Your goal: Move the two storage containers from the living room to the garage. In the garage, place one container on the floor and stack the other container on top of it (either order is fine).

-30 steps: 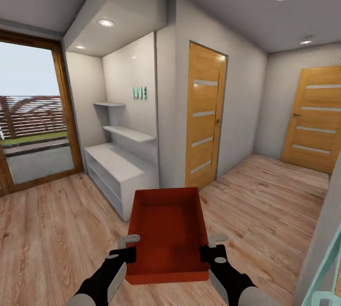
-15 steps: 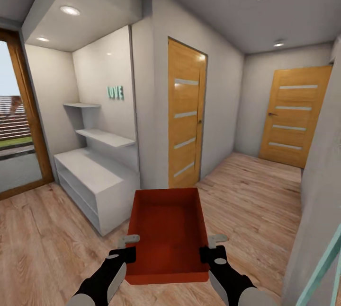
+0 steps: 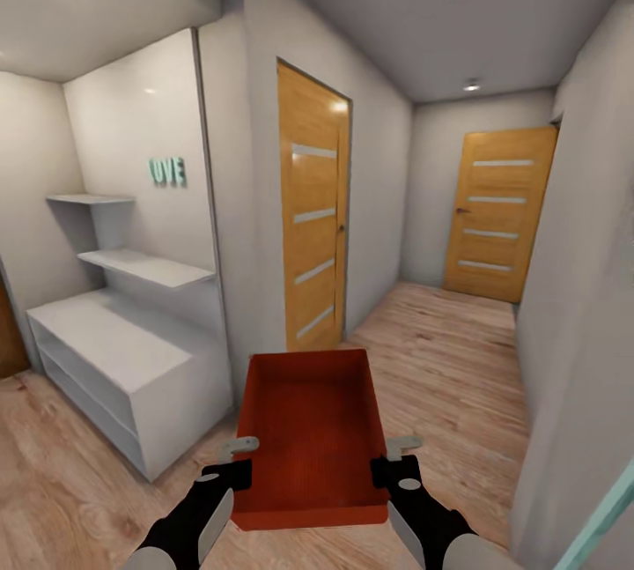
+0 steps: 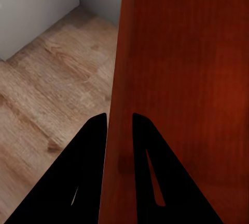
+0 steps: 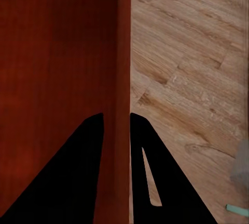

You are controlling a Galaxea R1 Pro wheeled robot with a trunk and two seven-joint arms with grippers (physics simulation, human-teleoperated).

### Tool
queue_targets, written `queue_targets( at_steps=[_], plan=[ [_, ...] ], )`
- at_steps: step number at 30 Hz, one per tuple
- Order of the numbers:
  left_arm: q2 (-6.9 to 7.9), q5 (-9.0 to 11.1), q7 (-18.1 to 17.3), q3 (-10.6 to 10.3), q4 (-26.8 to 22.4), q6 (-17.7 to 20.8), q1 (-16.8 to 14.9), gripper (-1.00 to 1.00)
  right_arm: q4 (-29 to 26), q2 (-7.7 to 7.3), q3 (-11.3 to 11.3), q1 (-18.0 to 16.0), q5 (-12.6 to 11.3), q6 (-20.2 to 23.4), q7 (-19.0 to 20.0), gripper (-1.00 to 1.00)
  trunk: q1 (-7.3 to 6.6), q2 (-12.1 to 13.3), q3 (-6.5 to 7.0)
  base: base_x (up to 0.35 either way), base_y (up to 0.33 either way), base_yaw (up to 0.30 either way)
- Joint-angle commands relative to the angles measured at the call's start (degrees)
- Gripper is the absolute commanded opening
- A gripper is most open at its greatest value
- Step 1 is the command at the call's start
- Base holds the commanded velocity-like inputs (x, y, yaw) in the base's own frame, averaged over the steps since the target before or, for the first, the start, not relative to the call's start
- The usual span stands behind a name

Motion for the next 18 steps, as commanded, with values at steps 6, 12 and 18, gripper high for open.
queue_targets(
  at_steps=[6, 12, 18],
  plan=[
    [0.01, 1.9, 0.2, 0.8, -0.2, 0.3, 0.1, -1.00, -0.1, 0.02, -1.3, -0.1, -1.8, -4.5, -0.3, -1.00, 0.04, -0.1, -0.08, 0.282, 0.256, -0.287],
    [0.01, 1.9, 0.2, 0.8, -0.1, 0.3, 0.1, -1.00, -0.2, 0.02, -1.3, -0.1, -1.8, -4.5, -0.3, -1.00, 0.04, -0.1, -0.08, 0.282, 0.256, -0.287],
    [0.01, 1.9, 0.2, 0.8, -0.1, 0.3, 0.1, -1.00, -0.2, 0.02, -1.3, -0.1, -1.8, -4.5, -0.3, -1.00, 0.04, -0.1, -0.08, 0.282, 0.256, -0.287]
  ],
)
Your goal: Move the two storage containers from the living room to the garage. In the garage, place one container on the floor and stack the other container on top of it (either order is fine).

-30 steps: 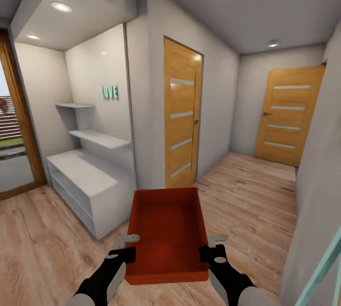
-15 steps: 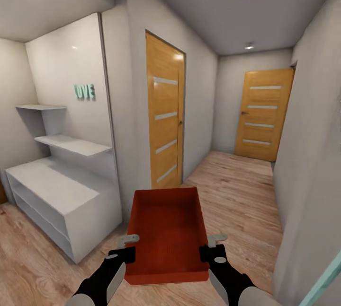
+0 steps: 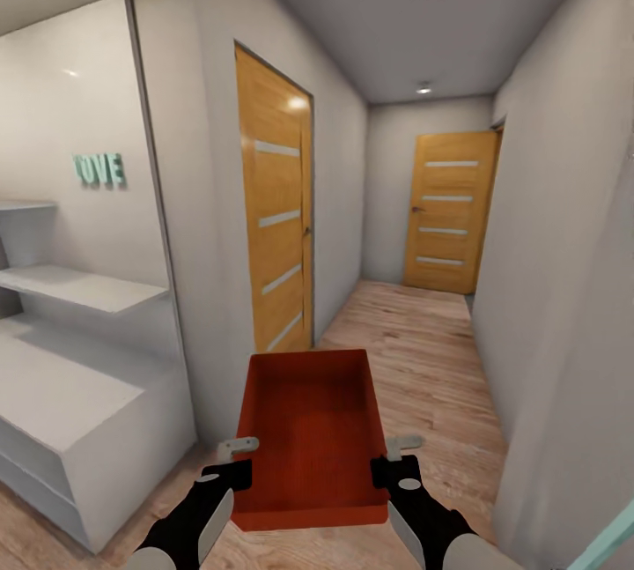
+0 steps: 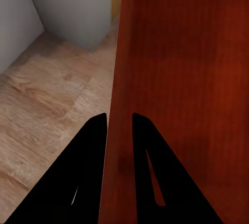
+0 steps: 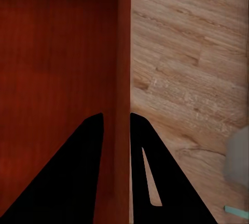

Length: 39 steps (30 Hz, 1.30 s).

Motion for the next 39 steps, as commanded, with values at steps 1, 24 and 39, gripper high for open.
queue_targets(
  at_steps=[1, 24, 39],
  plan=[
    [0.00, 1.7, 0.1, 0.8, -0.1, 0.3, 0.0, -1.00, -0.2, 0.02, -1.4, -0.1, -1.9, -4.7, -0.2, -1.00, 0.04, -0.1, -0.08, 0.282, 0.256, -0.287],
    [0.00, 1.6, 0.2, 0.7, -0.2, 0.2, 0.0, -1.00, -0.1, 0.02, -1.4, -0.1, -1.9, -4.7, -0.2, -1.00, 0.04, -0.1, -0.08, 0.192, 0.115, -0.287],
    [0.00, 1.6, 0.5, 0.7, -0.2, 0.2, 0.0, -1.00, -0.2, 0.02, -1.4, -0.1, -1.9, -4.7, -0.2, -1.00, 0.04, -0.1, -0.08, 0.206, 0.139, -0.287]
  ],
)
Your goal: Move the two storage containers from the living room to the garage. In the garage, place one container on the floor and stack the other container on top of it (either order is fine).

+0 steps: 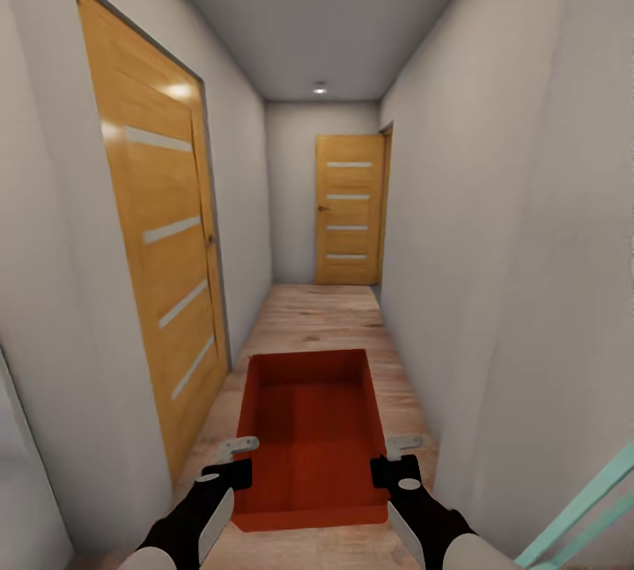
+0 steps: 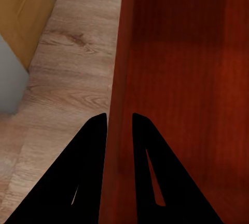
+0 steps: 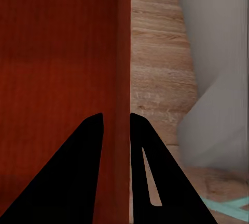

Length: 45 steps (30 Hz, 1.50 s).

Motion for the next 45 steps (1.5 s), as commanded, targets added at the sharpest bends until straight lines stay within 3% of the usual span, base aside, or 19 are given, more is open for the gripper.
queue_targets(
  at_steps=[1, 10, 16, 30, 45],
  plan=[
    [0.00, 1.0, 0.1, 1.0, -0.1, 0.4, 0.0, -1.00, -0.2, 0.03, -1.6, -0.1, -2.0, -4.6, -0.2, -1.00, 0.04, -0.1, -0.08, 0.295, 0.224, -0.287],
    [0.00, 1.0, 0.1, 1.0, -0.1, 0.4, 0.0, -1.00, -0.2, 0.03, -1.6, -0.1, -2.0, -4.6, -0.2, -1.00, 0.04, -0.1, -0.08, 0.250, 0.194, -0.163],
    [0.00, 1.0, 0.3, 1.0, -0.1, 0.3, 0.0, -1.00, -0.2, 0.03, -1.6, -0.1, -1.9, -4.6, -0.2, -1.00, 0.04, -0.1, -0.08, 0.084, 0.015, -0.005],
    [0.00, 1.0, 0.4, 1.1, -0.1, 0.3, 0.0, -1.00, -0.2, 0.09, -1.6, -0.1, -2.0, -4.6, -0.2, -1.00, 0.04, -0.1, -0.08, 0.310, 0.000, 0.000],
    [0.00, 1.0, 0.3, 1.1, -0.1, 0.3, 0.0, -1.00, -0.1, 0.03, -1.6, -0.1, -2.0, -4.6, -0.2, -1.00, 0.04, -0.1, -0.08, 0.322, 0.000, 0.178]
  ],
)
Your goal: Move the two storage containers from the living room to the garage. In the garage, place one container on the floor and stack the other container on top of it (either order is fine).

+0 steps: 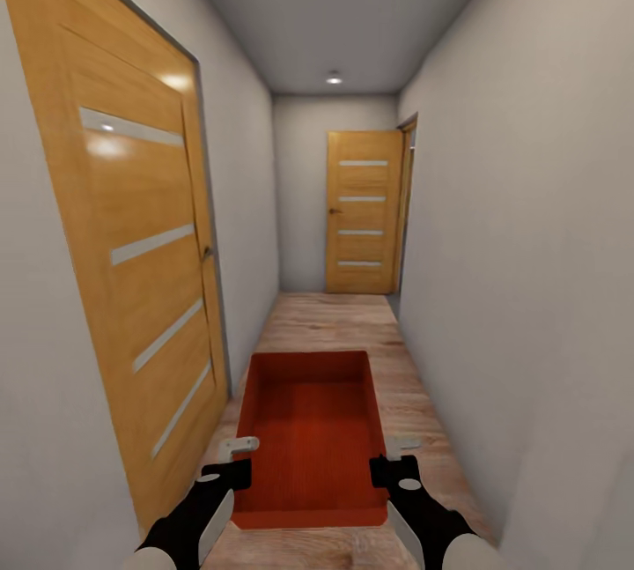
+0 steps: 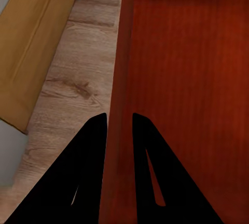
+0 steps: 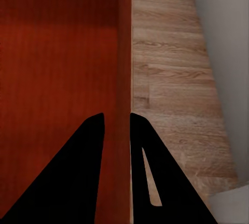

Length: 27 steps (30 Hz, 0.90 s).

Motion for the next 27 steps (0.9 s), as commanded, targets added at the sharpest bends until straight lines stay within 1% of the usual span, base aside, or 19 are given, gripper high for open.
queue_targets(
  at_steps=[1, 27],
  plan=[
    [0.02, 3.0, 0.3, 1.0, -0.1, 0.4, 0.0, -1.00, -0.1, -0.02, -1.7, -0.1, -0.1, -3.9, -0.5, -1.00, 0.04, -0.1, -0.08, 0.322, 0.000, 0.008],
    [0.03, 3.0, 0.3, 1.1, -0.1, 0.4, 0.0, -1.00, 0.3, 0.00, -1.8, -0.1, -0.1, -4.0, -0.5, -1.00, 0.04, -0.1, -0.08, 0.322, 0.000, 0.000]
  ],
)
